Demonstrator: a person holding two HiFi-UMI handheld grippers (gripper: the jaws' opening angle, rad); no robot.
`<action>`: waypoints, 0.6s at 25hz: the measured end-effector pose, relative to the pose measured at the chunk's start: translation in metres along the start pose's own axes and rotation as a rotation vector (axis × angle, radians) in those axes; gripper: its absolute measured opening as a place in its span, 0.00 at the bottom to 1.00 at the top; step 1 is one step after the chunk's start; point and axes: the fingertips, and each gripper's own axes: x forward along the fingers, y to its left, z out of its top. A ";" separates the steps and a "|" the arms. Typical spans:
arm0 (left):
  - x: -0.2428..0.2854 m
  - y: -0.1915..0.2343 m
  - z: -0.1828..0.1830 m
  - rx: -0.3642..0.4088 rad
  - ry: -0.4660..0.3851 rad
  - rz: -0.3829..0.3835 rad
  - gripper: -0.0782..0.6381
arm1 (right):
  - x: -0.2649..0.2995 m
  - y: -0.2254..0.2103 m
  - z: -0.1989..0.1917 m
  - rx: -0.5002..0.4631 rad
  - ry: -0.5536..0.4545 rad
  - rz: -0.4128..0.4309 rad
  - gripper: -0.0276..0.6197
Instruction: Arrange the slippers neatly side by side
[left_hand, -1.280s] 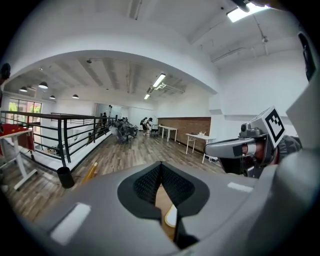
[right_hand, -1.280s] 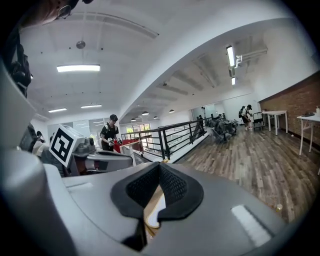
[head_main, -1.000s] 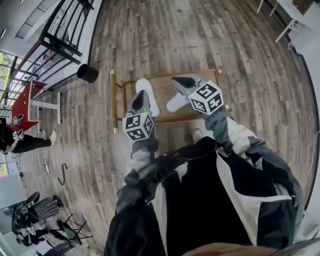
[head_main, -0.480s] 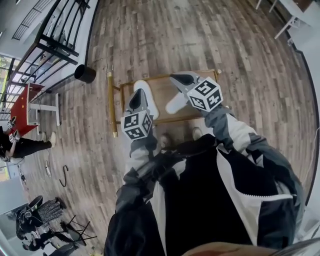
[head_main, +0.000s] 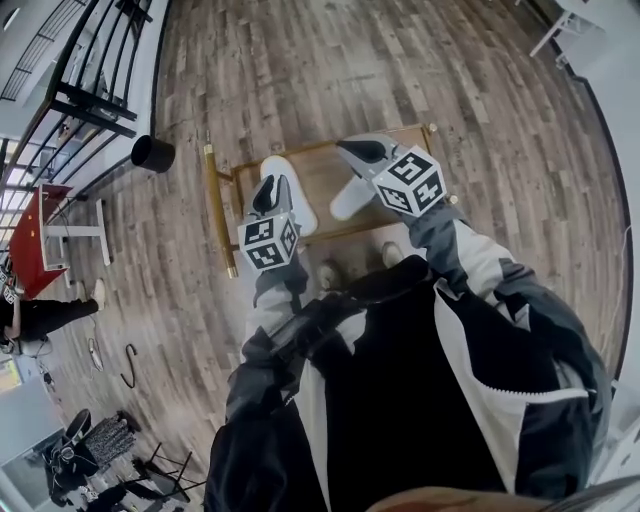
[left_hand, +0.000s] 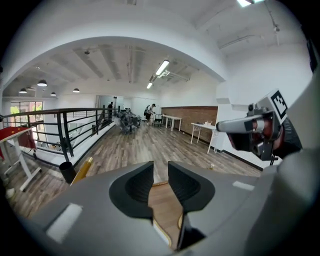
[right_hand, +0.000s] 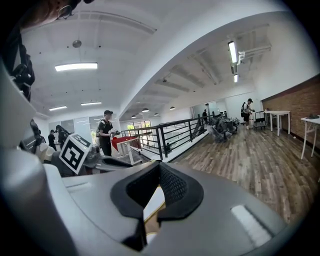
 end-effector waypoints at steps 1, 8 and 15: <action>0.005 0.004 -0.011 -0.009 0.031 0.002 0.25 | -0.001 0.000 -0.001 -0.002 0.005 -0.003 0.05; 0.041 0.035 -0.097 -0.044 0.247 0.035 0.40 | -0.007 0.011 -0.022 -0.021 0.059 -0.006 0.05; 0.078 0.045 -0.151 -0.031 0.394 0.053 0.45 | -0.033 -0.002 -0.040 -0.027 0.128 -0.057 0.05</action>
